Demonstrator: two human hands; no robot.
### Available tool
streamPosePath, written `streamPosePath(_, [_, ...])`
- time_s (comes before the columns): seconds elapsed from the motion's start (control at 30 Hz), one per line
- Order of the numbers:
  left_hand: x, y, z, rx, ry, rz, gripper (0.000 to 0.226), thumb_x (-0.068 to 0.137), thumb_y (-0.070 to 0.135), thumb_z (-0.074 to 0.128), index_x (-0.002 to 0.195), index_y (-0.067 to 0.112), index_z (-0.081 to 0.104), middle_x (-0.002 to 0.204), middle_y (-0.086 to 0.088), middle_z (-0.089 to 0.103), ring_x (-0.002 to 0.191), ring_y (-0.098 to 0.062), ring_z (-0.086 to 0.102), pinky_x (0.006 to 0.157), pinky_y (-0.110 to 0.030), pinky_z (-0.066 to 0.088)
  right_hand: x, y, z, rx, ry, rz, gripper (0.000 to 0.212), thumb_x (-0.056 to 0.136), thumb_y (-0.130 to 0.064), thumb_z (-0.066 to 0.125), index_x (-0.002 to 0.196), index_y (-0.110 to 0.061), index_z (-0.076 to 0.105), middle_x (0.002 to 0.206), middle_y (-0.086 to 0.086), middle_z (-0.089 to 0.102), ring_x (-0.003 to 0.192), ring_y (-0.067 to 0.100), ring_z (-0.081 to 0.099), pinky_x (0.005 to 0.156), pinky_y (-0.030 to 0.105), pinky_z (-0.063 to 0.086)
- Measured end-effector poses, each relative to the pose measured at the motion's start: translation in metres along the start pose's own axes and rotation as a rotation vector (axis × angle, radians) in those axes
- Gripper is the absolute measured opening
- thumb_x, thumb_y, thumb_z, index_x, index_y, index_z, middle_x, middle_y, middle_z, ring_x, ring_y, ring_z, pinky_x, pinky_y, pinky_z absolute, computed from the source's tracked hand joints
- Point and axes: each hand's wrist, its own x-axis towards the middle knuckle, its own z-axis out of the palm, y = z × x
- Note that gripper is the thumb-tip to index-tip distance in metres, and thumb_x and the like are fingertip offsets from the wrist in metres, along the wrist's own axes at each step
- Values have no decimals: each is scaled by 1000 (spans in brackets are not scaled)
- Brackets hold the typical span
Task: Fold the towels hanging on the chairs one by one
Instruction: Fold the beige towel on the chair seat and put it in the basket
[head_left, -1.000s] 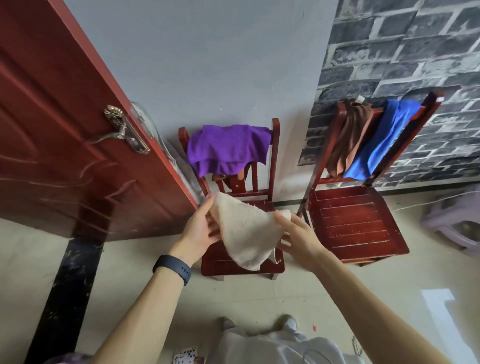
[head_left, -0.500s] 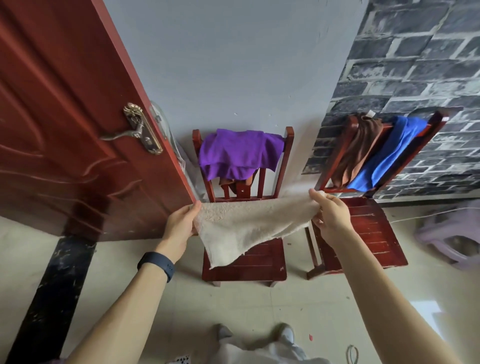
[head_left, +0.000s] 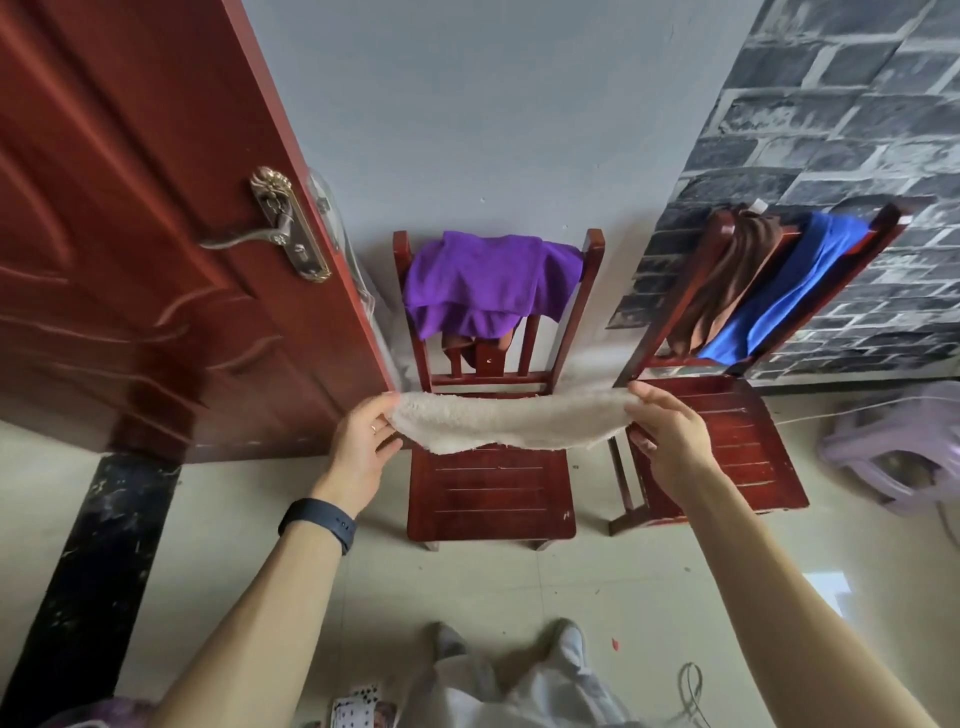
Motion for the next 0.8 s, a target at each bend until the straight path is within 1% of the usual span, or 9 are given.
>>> streamPosePath(0.1, [-2, -36, -20, 45, 96, -19, 28, 72, 35, 76, 93, 18, 68, 110, -4, 72, 107, -20, 64, 92, -33, 48, -18, 37, -6, -34, 86, 43, 10, 82, -15, 77, 88, -20, 72, 89, 1, 67, 89, 19, 58, 80, 32, 45])
streamPosePath(0.2, [-13, -70, -42, 46, 165, -49, 24, 78, 9, 74, 86, 19, 53, 101, -8, 67, 101, -23, 62, 86, -32, 46, -37, 70, -16, -18, 134, 83, 13, 76, -13, 76, 87, -18, 70, 81, 0, 63, 83, 23, 54, 71, 31, 45])
streamPosePath(0.27, [-20, -83, -53, 65, 173, -80, 26, 80, 3, 72, 89, 20, 55, 102, -9, 68, 99, -23, 65, 88, -32, 45, -45, 83, -22, -26, 119, 112, 13, 81, -5, 71, 84, -17, 67, 83, 4, 62, 80, 22, 57, 73, 31, 45])
streamPosePath(0.33, [-19, -84, -59, 126, 172, -63, 27, 79, 2, 74, 97, 18, 61, 99, -6, 71, 94, -16, 67, 87, -29, 45, -44, 90, -23, -56, 119, 111, 19, 86, -1, 67, 83, -19, 65, 85, 3, 62, 76, 16, 58, 76, 31, 44])
streamPosePath(0.4, [-6, -80, -59, 224, 154, -21, 27, 80, 1, 75, 101, 13, 64, 88, 0, 70, 79, -3, 67, 81, -23, 46, -34, 93, -19, -111, 133, 86, 17, 86, -3, 69, 86, -20, 67, 86, 3, 64, 76, 16, 59, 74, 29, 44])
streamPosePath(0.47, [16, -76, -53, 342, 126, 19, 23, 80, 3, 77, 99, 9, 65, 86, 1, 70, 74, -2, 66, 75, -18, 46, -11, 94, -12, -197, 131, 55, 14, 86, -7, 73, 89, -20, 71, 92, 5, 69, 81, 21, 63, 71, 34, 53])
streamPosePath(0.57, [69, -75, -38, 535, 96, 57, 18, 82, 10, 77, 97, 11, 67, 90, 1, 71, 80, -9, 65, 66, -10, 45, 44, 106, 3, -311, 151, 64, 14, 83, -15, 78, 91, -27, 75, 99, 4, 72, 91, 25, 71, 73, 47, 62])
streamPosePath(0.67, [144, -88, -26, 638, 128, 78, 15, 80, 14, 79, 88, 22, 68, 88, 5, 72, 83, -12, 67, 73, -19, 48, 118, 133, 21, -386, 162, 95, 13, 82, -25, 78, 90, -34, 76, 94, -8, 74, 87, 18, 73, 77, 51, 62])
streamPosePath(0.8, [244, -122, -12, 627, 182, 44, 15, 80, 13, 78, 87, 23, 69, 85, 1, 73, 76, -17, 66, 71, -28, 49, 220, 177, 45, -440, 170, 66, 12, 85, -23, 75, 89, -34, 73, 95, -7, 76, 91, 16, 73, 91, 43, 58])
